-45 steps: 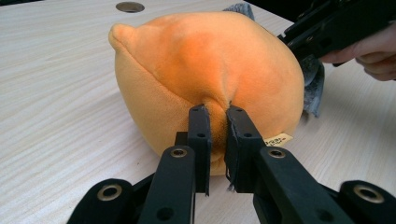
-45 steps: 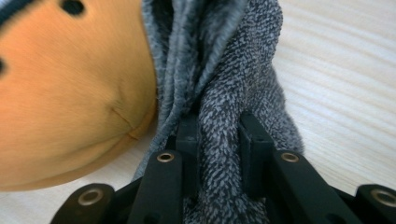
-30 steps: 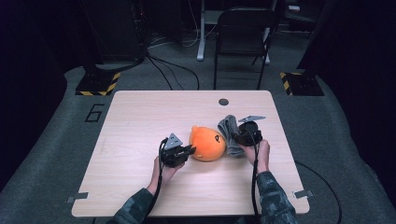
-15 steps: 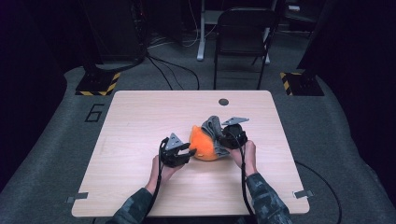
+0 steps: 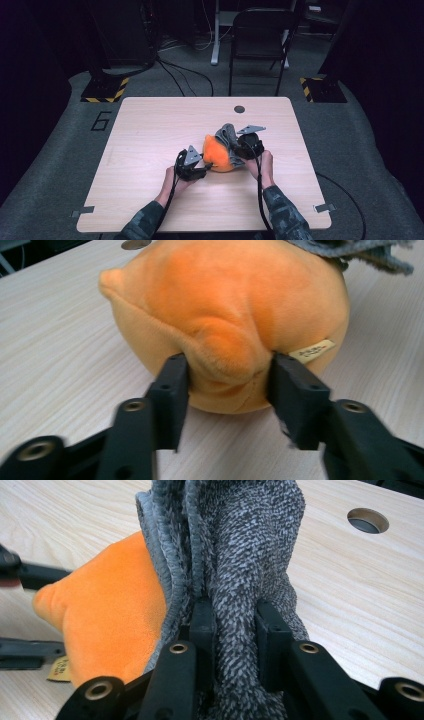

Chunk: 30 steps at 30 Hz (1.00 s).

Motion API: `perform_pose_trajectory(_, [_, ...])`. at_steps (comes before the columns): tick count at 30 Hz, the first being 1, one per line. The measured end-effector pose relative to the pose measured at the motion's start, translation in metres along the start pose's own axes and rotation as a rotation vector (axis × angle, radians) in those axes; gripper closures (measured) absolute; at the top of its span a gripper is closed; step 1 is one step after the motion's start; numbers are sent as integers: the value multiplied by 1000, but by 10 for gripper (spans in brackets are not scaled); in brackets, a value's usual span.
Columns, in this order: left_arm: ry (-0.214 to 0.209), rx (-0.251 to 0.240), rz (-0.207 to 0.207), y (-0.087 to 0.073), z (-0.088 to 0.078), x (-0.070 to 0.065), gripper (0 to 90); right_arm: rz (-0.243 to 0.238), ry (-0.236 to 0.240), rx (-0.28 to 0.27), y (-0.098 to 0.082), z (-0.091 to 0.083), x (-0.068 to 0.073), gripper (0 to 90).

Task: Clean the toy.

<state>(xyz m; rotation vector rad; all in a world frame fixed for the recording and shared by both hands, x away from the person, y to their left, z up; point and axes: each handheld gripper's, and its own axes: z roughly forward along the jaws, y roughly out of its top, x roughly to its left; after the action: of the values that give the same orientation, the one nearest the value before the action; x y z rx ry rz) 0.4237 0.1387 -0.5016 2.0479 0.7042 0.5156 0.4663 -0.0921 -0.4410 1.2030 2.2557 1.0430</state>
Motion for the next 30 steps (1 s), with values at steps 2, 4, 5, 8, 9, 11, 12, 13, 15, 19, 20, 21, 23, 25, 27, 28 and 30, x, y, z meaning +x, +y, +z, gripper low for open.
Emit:
perform_pose_trajectory(2, [10,-2,-15,0,1,-1,688,-2,2,-4,0,0,0,739])
perform_pose_trajectory(4, [3,0,-51,2,-1,0,746,-3,5,-9,0,-1,-1,738])
perform_pose_trajectory(5, [-2,-2,-65,3,-2,0,761,-2,10,-8,1,-2,-1,738])
perform_pose_trajectory(8, [-17,-10,-110,7,-7,0,783,5,27,-37,5,-12,-6,738])
perform_pose_trajectory(9, [-14,-15,-117,9,-7,-1,784,2,31,-45,6,-15,-6,738])
perform_pose_trajectory(11, [-24,-21,-133,11,-9,-2,788,15,65,-67,10,-24,-2,737])
perform_pose_trajectory(12, [-26,-24,-141,12,-10,-3,789,8,70,-71,12,-26,1,737])
perform_pose_trajectory(13, [-29,-31,-152,13,-11,-4,788,-5,88,-80,14,-29,7,737])
perform_pose_trajectory(15, [-41,-36,-167,14,-13,-3,788,-18,118,-86,17,-31,19,737])
perform_pose_trajectory(19, [-52,-62,-191,18,-19,-4,791,-54,155,-83,20,-30,38,737])
perform_pose_trajectory(20, [-51,-64,-185,18,-20,-4,792,-70,158,-81,20,-27,43,737])
perform_pose_trajectory(21, [-51,-68,-190,19,-20,-5,793,-75,148,-73,19,-25,46,737])
perform_pose_trajectory(23, [-58,-49,-179,18,-20,-4,795,-87,136,-68,17,-21,48,737])
perform_pose_trajectory(25, [-50,-56,-189,17,-19,-4,795,-95,119,-60,15,-18,48,737])
perform_pose_trajectory(27, [-51,-56,-196,17,-18,-3,794,-102,113,-62,14,-17,47,736])
perform_pose_trajectory(28, [-56,-51,-199,17,-18,-2,794,-101,106,-60,14,-17,47,736])
perform_pose_trajectory(30, [-58,-52,-216,16,-17,-2,793,-101,105,-58,13,-17,45,735])
